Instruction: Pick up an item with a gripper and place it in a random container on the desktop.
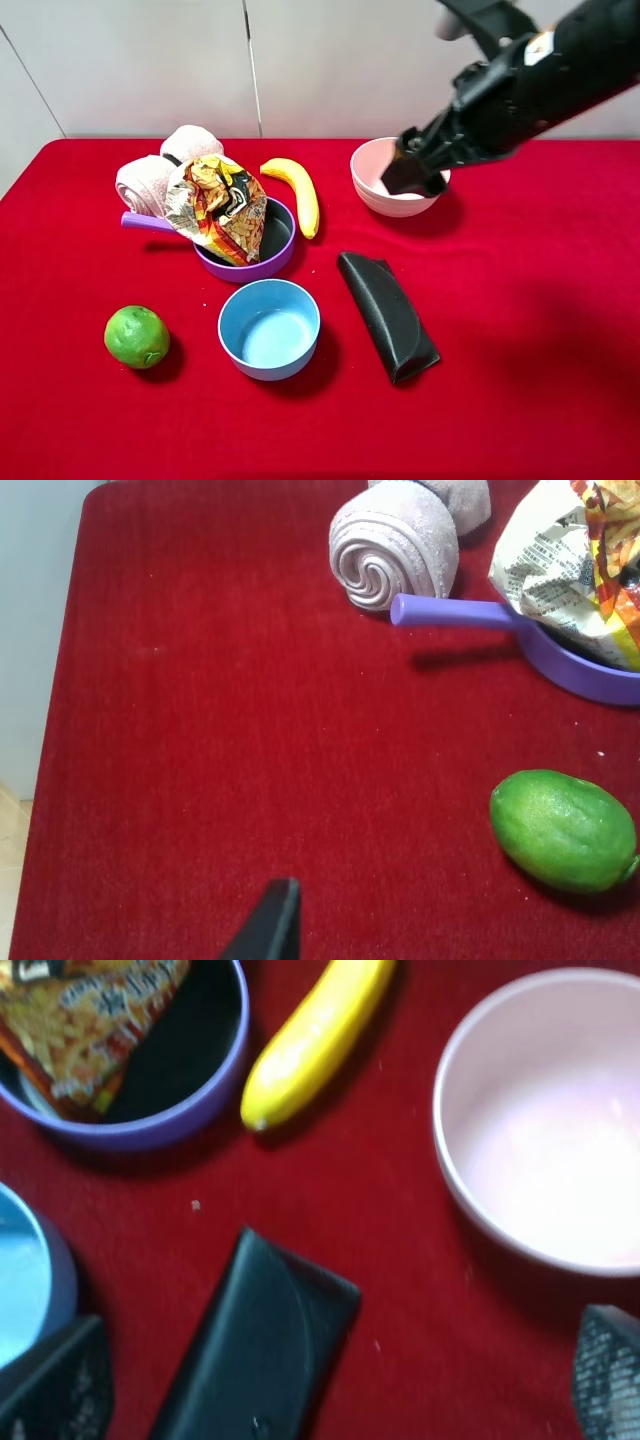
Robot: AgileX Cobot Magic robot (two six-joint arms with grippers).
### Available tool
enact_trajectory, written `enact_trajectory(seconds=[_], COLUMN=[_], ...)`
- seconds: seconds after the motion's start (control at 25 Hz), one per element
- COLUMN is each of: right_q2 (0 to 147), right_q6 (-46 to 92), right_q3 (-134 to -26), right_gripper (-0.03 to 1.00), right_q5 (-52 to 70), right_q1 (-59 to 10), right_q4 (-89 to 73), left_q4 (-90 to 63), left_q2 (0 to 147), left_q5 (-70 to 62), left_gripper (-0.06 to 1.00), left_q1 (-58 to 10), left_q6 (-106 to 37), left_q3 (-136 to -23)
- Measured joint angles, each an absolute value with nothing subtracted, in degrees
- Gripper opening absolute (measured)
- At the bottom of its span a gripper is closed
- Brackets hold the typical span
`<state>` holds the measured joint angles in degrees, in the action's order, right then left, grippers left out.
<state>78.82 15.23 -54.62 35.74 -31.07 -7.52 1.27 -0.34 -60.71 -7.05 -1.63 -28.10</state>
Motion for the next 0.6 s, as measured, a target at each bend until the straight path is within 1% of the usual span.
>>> enact_trajectory(seconds=[0.28, 0.6], right_q2=[69.2, 58.3], right_q6=[12.6, 12.0], right_q3=[-50.0, -45.4], right_gripper=[0.69, 0.69], right_q5=[39.9, 46.5], right_q1=[-28.4, -22.3], right_q4=[-4.5, -3.2], left_q4=[1.3, 1.3], left_q2=[-0.3, -0.3], left_q5=[-60.7, -60.7], left_gripper=[0.99, 0.99], left_q1=[-7.1, -7.1], left_q6=[-1.6, -1.6], left_q3=[-28.1, -28.1])
